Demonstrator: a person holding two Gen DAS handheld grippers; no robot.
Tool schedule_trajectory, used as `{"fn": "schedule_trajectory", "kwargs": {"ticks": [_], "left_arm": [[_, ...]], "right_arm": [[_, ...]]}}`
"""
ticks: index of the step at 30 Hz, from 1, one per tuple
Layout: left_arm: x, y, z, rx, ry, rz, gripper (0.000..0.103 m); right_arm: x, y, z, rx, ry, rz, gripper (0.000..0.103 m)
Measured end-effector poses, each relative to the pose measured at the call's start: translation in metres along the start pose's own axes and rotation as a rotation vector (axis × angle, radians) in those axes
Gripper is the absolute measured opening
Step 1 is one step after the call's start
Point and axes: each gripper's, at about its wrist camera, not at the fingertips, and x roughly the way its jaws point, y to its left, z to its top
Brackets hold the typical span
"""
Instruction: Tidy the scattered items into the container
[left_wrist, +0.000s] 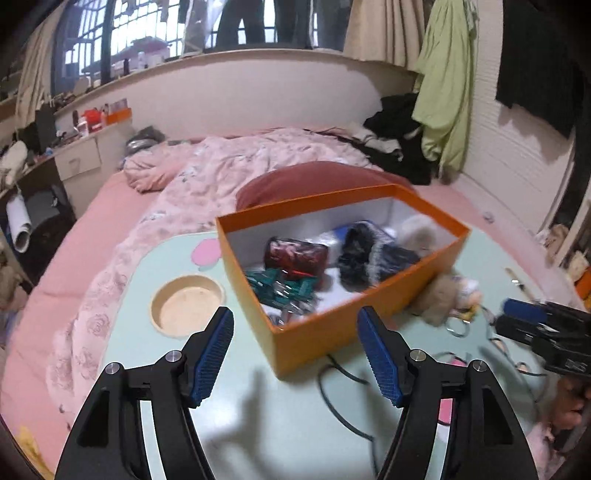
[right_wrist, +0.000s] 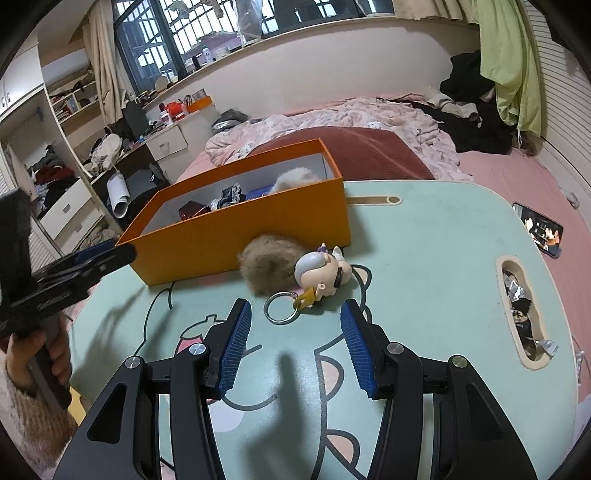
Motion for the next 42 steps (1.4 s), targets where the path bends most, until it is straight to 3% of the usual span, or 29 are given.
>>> {"fn": "schedule_trajectory", "kwargs": {"ticks": [7, 10, 13, 20, 26, 32, 33, 37, 42], "left_arm": [[0.007, 0.003, 0.004, -0.005, 0.02, 0.044, 0.07], [-0.01, -0.006, 0.0, -0.011, 0.003, -0.062, 0.072], [-0.021, -0.018, -0.001, -0.016, 0.003, -0.132, 0.086], [-0.011, -0.058, -0.001, 0.036, 0.064, -0.261, 0.086], [0.014, -0.078, -0.001, 0.042, 0.121, -0.271, 0.086], [0.008, -0.076, -0.008, 0.042, 0.121, -0.276, 0.086], [0.008, -0.075, -0.008, 0.038, 0.12, -0.276, 0.086], [0.008, -0.075, -0.004, 0.022, 0.107, -0.281, 0.086], [0.018, -0.101, 0.004, 0.075, 0.137, -0.313, 0.086]], "right_arm": [[-0.002, -0.002, -0.001, 0.006, -0.003, 0.0, 0.052], [-0.003, -0.003, -0.001, 0.008, -0.004, 0.003, 0.052], [-0.006, -0.005, 0.002, -0.002, -0.019, -0.023, 0.052], [-0.012, -0.029, 0.014, 0.032, -0.033, -0.147, 0.052], [0.011, -0.022, 0.023, -0.009, 0.044, -0.107, 0.052], [0.045, -0.008, 0.036, -0.061, 0.115, -0.09, 0.051], [0.049, -0.009, 0.035, -0.053, 0.127, -0.088, 0.044], [0.036, -0.013, 0.028, -0.052, 0.111, -0.029, 0.044], [-0.015, -0.022, 0.026, -0.053, 0.004, -0.02, 0.044]]}}
